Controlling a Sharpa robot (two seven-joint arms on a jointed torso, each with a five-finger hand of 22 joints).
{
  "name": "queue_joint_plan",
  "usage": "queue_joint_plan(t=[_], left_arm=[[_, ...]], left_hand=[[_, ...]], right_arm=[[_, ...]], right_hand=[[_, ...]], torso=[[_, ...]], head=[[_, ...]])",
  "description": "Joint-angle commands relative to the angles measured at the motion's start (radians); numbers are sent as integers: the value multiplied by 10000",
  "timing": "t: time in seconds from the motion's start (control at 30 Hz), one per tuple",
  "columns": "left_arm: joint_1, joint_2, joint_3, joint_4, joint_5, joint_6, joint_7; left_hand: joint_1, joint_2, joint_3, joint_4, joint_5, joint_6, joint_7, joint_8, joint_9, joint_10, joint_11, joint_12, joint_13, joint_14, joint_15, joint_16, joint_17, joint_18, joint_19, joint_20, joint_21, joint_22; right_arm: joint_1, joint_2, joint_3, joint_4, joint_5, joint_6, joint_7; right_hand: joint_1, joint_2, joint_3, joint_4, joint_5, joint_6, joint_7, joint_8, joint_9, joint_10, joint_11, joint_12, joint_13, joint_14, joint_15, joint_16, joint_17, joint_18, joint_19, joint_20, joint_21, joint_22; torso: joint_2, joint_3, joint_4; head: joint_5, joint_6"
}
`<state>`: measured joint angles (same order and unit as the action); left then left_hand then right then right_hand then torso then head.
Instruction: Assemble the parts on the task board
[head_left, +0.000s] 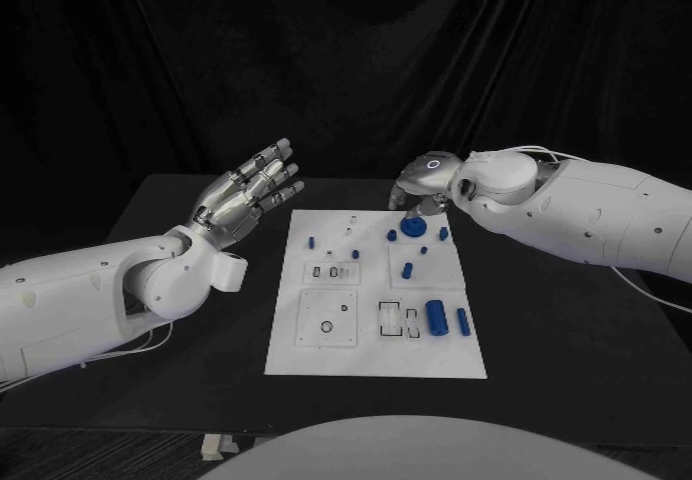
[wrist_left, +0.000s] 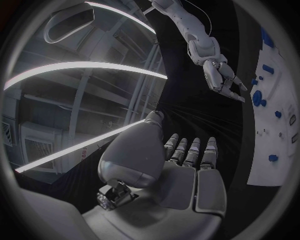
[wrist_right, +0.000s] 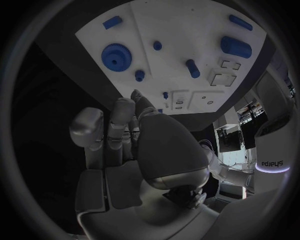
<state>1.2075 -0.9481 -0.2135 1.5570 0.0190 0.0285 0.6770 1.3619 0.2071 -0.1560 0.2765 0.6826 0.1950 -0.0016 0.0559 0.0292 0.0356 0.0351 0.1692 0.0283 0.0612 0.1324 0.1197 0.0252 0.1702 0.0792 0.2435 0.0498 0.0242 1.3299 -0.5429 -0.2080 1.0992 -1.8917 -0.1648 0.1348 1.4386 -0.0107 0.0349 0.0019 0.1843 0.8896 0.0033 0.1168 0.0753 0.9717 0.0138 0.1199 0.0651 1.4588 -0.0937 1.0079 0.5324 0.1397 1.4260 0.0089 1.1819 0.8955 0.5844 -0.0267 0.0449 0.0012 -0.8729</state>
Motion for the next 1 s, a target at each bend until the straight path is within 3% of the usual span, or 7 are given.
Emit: queue_joint_plan(t=[0.03,0.2,0.37,0.5,0.73,0.77,1.0], left_arm=[[15,31,11,1,-76,294,360],[10,40,11,2,-76,359,335],[6,63,10,-25,-76,416,313],[-2,74,10,-35,-77,476,284],[-13,87,10,-56,-77,554,223],[-15,93,9,-63,-77,567,214],[-30,111,9,-82,-77,651,167]], left_hand=[[194,17,117,-21,95,-1,122,5,18,-28,-96,-48,-10,-3,50,18,6,104,-10,66,30,3],[250,19,156,-40,139,60,189,22,28,-28,-106,-35,-8,-7,51,21,6,104,-7,68,32,3],[279,29,180,-50,172,72,215,25,29,-26,-101,-22,-6,-7,51,24,6,104,-4,70,34,4],[303,33,199,-61,195,74,227,25,30,-26,-94,-18,-5,-7,53,28,7,104,-2,71,35,4],[386,29,272,-87,239,343,417,116,72,-30,-124,-2,-3,-11,63,36,7,104,4,78,37,3],[393,27,278,-91,249,357,424,122,73,-30,-124,2,-3,-13,63,34,7,104,4,78,37,3],[420,22,298,-109,289,378,440,131,76,-35,-114,-2,-4,-16,65,34,6,103,2,79,35,2]], right_arm=[[-118,69,9,-113,-258,-638,319],[-267,152,10,-213,-258,-581,387],[-415,262,10,-413,-259,-627,539],[-554,366,10,-594,-259,-649,631],[-724,507,10,-847,-259,-573,725],[-754,541,10,-912,-259,-573,741],[-868,706,11,-1219,-259,-636,755]], right_hand=[[-379,-136,-57,274,-178,101,152,-68,28,173,0,72,35,-13,37,206,212,-198,14,43,113,159],[-399,-244,46,357,104,90,-26,-120,44,173,-1,67,31,-26,38,310,294,-200,-6,49,145,226],[-725,-496,55,695,-336,-192,-188,-319,20,217,-1,115,68,-74,43,340,252,-196,-61,56,148,282],[-747,-558,143,801,-259,-385,-256,-433,-22,126,19,81,63,-79,53,376,271,-198,-73,64,157,323],[-297,-513,616,640,795,-409,-194,-457,-37,-335,103,-229,-4,-123,103,373,192,-192,-112,109,131,368],[-162,-484,808,546,1307,-418,-140,-465,-48,-368,140,-293,-7,-127,119,387,196,-200,-111,130,143,414],[-49,-446,1094,455,1560,-302,-94,-418,-35,-269,172,-313,-2,-143,145,380,157,-193,-124,147,133,439]], torso=[[-43,6,-31],[-14,22,-28],[-42,13,-39],[-54,14,-37],[-56,5,-25],[-58,3,-28],[-33,11,-29]], head=[[49,3],[58,3],[93,3],[135,3],[173,3],[181,3],[174,3]])
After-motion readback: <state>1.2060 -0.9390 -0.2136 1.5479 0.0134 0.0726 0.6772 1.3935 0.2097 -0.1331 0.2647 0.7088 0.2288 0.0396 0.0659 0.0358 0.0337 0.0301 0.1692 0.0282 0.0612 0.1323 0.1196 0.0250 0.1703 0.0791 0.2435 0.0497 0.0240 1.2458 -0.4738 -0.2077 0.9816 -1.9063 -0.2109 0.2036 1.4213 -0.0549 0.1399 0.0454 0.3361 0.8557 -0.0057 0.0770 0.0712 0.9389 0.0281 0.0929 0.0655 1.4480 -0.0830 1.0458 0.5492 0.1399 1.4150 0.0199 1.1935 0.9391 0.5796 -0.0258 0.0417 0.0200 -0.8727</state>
